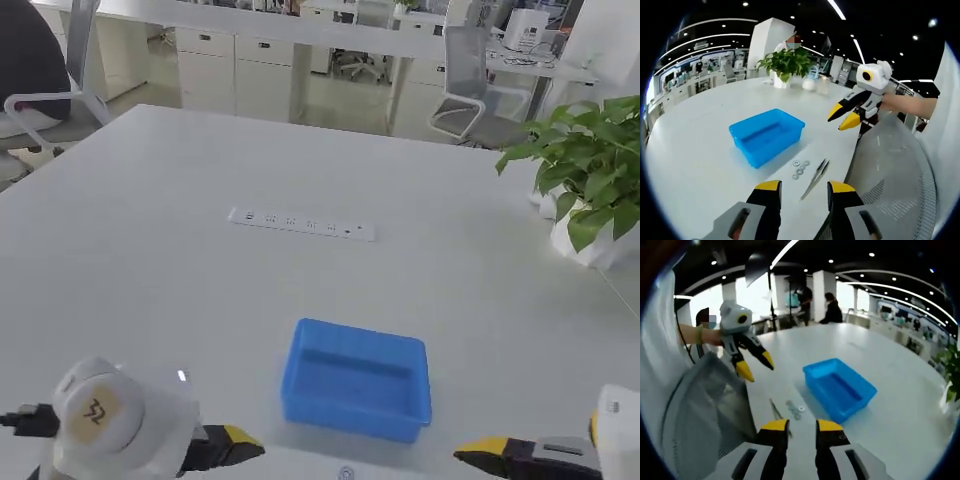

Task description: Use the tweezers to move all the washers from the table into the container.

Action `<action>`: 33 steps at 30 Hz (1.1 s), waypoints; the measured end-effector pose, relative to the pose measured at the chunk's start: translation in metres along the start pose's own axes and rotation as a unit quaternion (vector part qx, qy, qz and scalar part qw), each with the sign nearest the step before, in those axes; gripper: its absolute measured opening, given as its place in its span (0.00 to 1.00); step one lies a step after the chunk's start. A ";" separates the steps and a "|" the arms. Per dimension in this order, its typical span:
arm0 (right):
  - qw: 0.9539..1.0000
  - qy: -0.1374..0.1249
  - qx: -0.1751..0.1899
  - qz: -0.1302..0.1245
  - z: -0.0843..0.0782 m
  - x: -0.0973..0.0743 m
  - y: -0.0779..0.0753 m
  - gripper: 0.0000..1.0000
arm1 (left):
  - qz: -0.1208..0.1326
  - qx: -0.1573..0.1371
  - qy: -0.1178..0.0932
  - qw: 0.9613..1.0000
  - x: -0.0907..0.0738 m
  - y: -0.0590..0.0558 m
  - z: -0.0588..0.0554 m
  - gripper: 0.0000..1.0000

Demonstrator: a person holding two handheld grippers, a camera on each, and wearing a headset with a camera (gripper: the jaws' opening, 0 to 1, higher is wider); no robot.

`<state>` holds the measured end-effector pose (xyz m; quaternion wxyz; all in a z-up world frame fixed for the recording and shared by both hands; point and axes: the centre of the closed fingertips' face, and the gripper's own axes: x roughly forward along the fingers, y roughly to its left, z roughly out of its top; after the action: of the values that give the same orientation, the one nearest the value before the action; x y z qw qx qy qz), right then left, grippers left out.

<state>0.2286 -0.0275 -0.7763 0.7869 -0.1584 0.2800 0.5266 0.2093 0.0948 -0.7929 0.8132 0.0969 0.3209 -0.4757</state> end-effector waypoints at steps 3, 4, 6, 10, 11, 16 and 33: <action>0.998 -0.013 0.030 0.045 0.005 0.020 0.012 0.18 | -0.015 0.002 0.012 1.000 0.009 -0.003 -0.003 0.27; 0.999 -0.008 0.028 0.046 0.003 0.025 0.011 0.17 | -0.023 0.004 0.018 1.000 0.013 -0.003 -0.004 0.26; 0.998 0.011 0.010 0.056 0.000 0.036 0.015 0.16 | -0.026 0.016 0.030 0.999 0.017 -0.004 -0.007 0.24; 0.996 0.048 -0.017 0.079 -0.007 0.052 0.023 0.16 | -0.040 0.035 0.062 0.997 0.026 -0.008 -0.017 0.23; 0.994 0.058 -0.025 0.087 -0.010 0.054 0.025 0.16 | -0.042 0.044 0.073 0.995 0.027 -0.007 -0.020 0.23; 0.986 0.110 -0.080 0.098 -0.026 0.063 0.030 0.16 | -0.042 0.082 0.117 0.989 0.035 -0.005 -0.035 0.17; 0.970 0.168 -0.133 0.111 -0.049 0.077 0.036 0.16 | -0.043 0.214 0.178 0.960 0.050 0.002 -0.050 0.00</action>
<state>0.2044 0.0172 -0.8601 0.6369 -0.3162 0.3515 0.6089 0.2067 0.0836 -0.8631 0.6826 0.3376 0.3548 -0.5425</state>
